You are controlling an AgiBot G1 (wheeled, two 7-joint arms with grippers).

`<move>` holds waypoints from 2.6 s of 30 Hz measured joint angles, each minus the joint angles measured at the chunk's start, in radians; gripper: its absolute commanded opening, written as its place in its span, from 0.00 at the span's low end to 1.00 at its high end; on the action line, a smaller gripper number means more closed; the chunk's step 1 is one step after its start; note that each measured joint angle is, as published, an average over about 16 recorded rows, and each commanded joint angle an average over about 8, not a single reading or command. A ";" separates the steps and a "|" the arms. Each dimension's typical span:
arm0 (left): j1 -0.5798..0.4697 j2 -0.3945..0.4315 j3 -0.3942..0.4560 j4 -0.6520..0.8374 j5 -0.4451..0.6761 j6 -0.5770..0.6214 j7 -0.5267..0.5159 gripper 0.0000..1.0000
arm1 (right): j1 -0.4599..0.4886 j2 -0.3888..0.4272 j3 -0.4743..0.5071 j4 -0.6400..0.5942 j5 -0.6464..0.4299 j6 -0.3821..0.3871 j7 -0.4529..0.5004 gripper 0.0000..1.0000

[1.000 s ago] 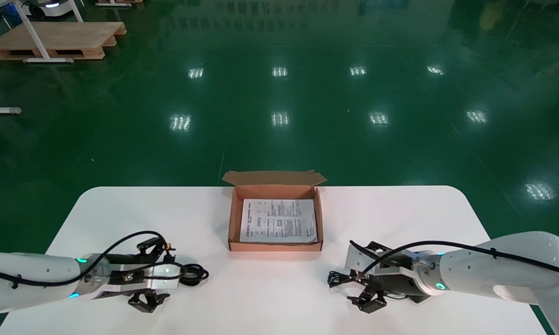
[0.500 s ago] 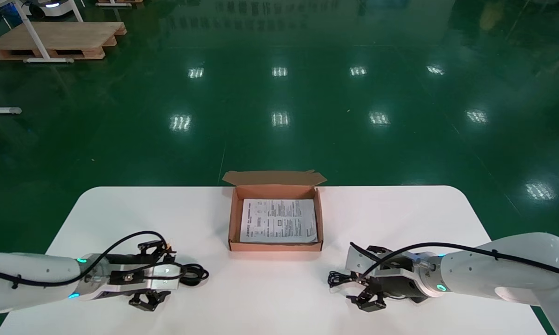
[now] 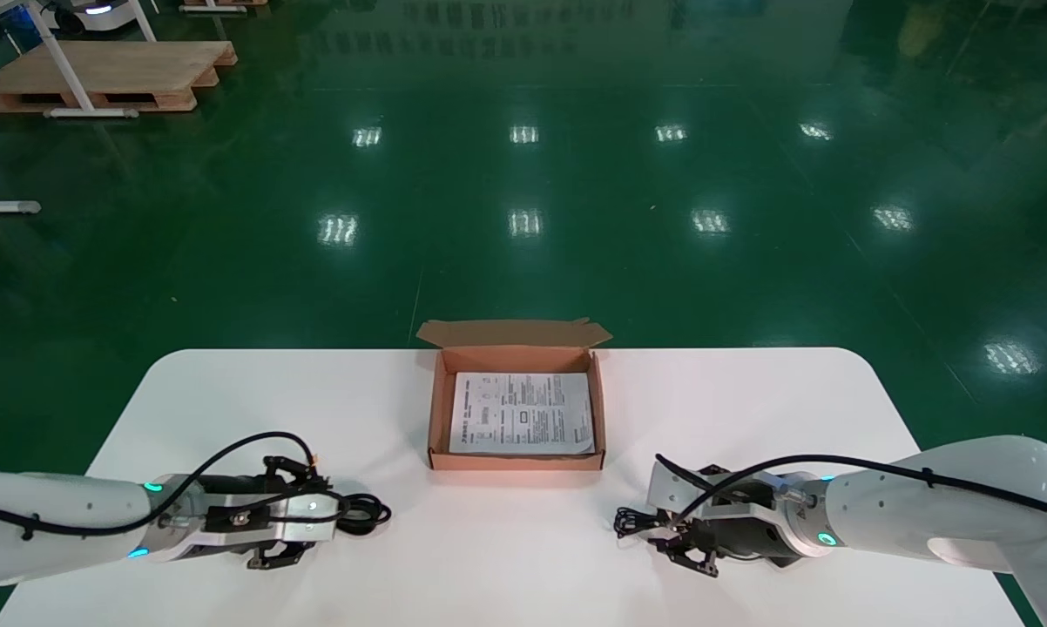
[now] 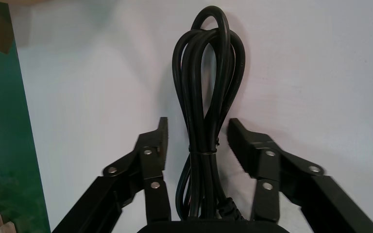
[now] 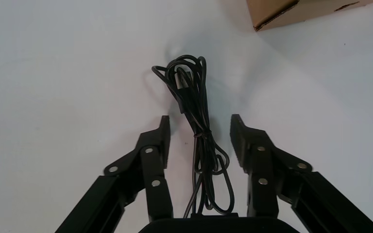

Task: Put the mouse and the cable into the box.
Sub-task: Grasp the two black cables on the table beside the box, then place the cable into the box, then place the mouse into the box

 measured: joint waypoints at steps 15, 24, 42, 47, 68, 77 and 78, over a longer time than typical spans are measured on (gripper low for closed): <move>0.000 0.000 0.000 0.000 0.000 0.000 0.000 0.00 | -0.001 0.001 0.000 0.002 0.000 -0.001 0.001 0.00; -0.005 -0.003 -0.003 -0.001 0.000 -0.005 0.000 0.00 | 0.005 0.007 0.005 0.004 0.005 0.001 0.004 0.00; -0.179 0.115 -0.084 0.072 -0.176 -0.016 0.087 0.00 | 0.218 0.141 0.119 0.048 0.069 0.107 0.085 0.00; -0.210 0.197 -0.108 0.126 -0.257 -0.027 0.140 0.00 | 0.291 0.159 0.136 0.059 0.063 0.140 0.095 0.00; -0.155 0.307 -0.067 0.142 -0.273 -0.203 0.329 0.00 | 0.332 0.163 0.142 0.064 0.057 0.154 0.100 0.00; -0.074 0.354 0.094 0.144 -0.323 -0.455 0.551 0.00 | 0.332 0.163 0.142 0.064 0.057 0.154 0.100 0.00; -0.070 0.354 0.114 0.147 -0.336 -0.475 0.570 0.00 | 0.332 0.163 0.142 0.064 0.057 0.154 0.100 0.00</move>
